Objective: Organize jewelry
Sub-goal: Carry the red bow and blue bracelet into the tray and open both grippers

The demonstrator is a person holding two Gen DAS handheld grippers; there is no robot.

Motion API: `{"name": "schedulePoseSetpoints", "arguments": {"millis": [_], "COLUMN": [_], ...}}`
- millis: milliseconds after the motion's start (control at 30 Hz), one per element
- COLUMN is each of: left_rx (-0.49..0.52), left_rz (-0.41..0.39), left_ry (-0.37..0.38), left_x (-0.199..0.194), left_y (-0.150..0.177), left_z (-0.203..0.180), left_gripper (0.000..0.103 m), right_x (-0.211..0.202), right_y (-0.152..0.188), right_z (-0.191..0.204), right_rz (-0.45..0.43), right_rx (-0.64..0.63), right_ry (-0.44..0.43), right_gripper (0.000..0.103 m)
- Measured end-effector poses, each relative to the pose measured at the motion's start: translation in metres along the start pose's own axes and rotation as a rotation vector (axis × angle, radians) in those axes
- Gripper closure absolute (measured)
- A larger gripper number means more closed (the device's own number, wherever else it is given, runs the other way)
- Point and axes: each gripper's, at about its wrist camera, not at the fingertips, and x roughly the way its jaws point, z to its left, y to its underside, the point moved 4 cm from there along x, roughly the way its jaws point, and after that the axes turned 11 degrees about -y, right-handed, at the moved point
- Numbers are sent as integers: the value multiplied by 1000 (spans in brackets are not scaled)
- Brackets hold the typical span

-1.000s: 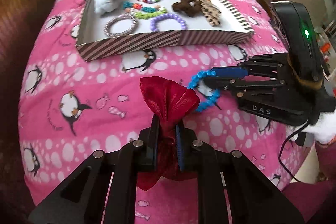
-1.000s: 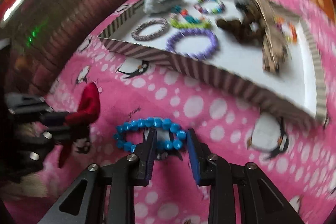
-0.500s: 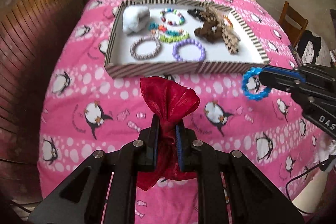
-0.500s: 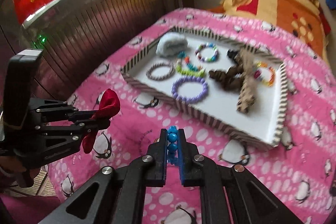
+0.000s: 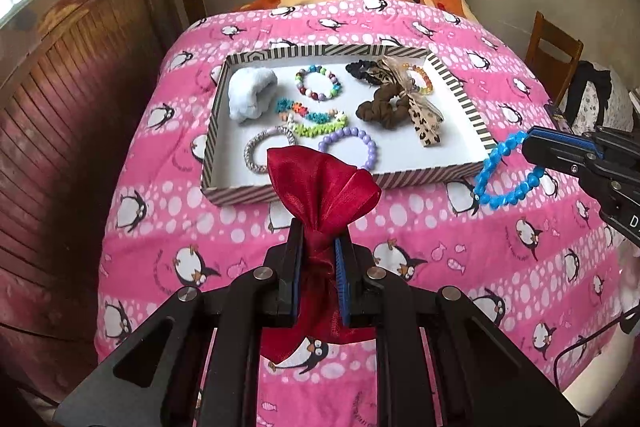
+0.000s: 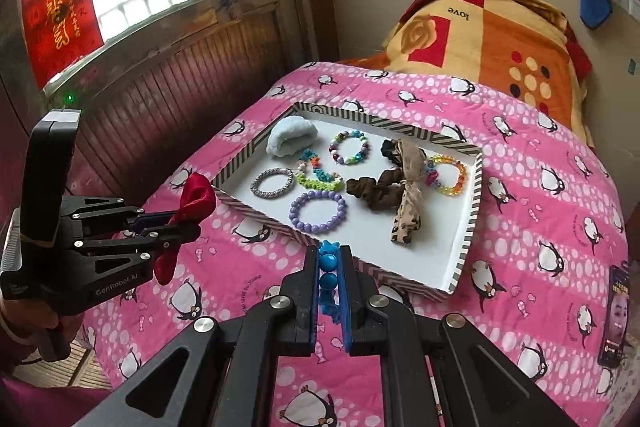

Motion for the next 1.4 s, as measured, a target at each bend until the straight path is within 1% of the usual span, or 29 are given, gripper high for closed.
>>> {"name": "schedulePoseSetpoints", "arguments": {"millis": [333,567,700,767,900,1033,1167,1300,1367,1400], "left_rx": [-9,-110,-140,-135,-117,-120,-113,-105,-97,-96], "left_rz": [2,62,109,126,161,201,225,235,232,232], "left_ry": [-8,69,101,104,104,96,93,94,84,81], "left_x": [14,44,66,78,101,125,139,147,147,146], "left_y": [-16,-46,-59,-62,-64,-63,-67,-67,-66,-66], "left_z": [8,29,31,26,15,8,1,-6,-7,-7], "left_gripper": [90,90,90,90,90,90,90,90,90,90], "right_x": [7,26,45,57,85,104,102,98,102,103], "right_y": [-6,-28,-40,-43,-34,-5,9,9,10,12], "right_z": [-13,-37,-44,-49,-68,-100,-123,-131,-135,-136], "right_rz": [4,-5,-5,-2,31,105,122,117,141,151], "right_rx": [35,115,145,173,247,330,380,373,376,384], "right_ry": [9,-4,-21,-34,-45,7,56,100,104,98], "right_gripper": [95,95,95,95,95,95,95,95,95,92]}}
